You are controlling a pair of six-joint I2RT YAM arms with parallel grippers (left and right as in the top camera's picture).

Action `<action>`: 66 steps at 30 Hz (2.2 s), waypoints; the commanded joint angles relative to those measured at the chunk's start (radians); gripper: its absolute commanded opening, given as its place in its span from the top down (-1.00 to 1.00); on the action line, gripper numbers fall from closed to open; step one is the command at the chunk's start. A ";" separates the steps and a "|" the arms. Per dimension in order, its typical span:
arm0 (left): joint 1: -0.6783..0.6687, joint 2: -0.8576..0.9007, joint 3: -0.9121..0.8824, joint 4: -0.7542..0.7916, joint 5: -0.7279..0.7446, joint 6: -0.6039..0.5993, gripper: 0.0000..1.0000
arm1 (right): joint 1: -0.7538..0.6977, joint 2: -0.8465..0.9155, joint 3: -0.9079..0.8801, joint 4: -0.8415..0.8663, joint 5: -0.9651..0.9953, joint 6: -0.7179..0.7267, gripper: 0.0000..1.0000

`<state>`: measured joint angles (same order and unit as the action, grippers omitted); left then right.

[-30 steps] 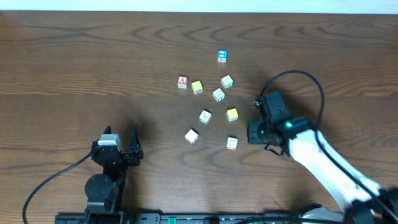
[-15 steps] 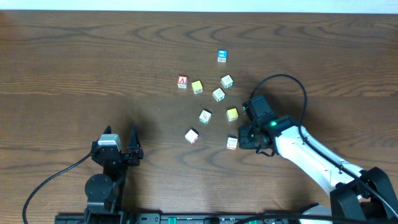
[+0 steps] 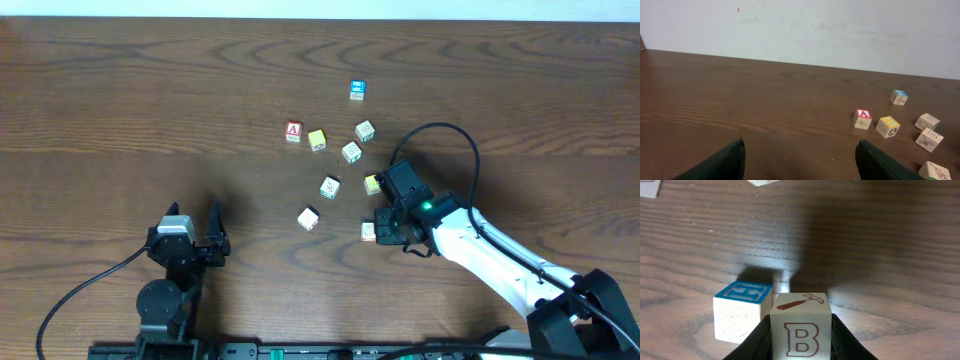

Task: Lift 5 blocks
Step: 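Lower the B block beside the blue-topped block and open the right gripper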

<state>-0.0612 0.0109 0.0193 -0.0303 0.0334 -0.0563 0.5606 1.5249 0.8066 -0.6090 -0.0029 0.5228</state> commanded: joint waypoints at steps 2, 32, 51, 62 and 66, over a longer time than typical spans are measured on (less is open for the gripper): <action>0.004 -0.007 -0.015 -0.041 -0.027 -0.009 -0.42 | 0.005 0.002 -0.003 -0.003 0.040 0.000 0.53; 0.004 -0.006 -0.015 -0.041 -0.027 -0.009 -0.42 | 0.005 0.003 -0.081 0.065 0.040 0.057 0.26; 0.004 -0.006 -0.015 -0.041 -0.027 -0.009 -0.42 | 0.003 0.003 -0.077 0.148 0.084 0.032 -0.06; 0.004 -0.005 -0.015 -0.041 -0.027 -0.009 -0.42 | 0.002 0.003 0.074 0.085 0.084 -0.130 -0.25; 0.004 -0.005 -0.015 -0.041 -0.027 -0.009 -0.42 | 0.002 0.003 0.114 0.081 0.085 -0.166 -0.37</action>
<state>-0.0612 0.0109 0.0193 -0.0303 0.0334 -0.0563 0.5606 1.5249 0.8841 -0.5236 0.0650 0.4191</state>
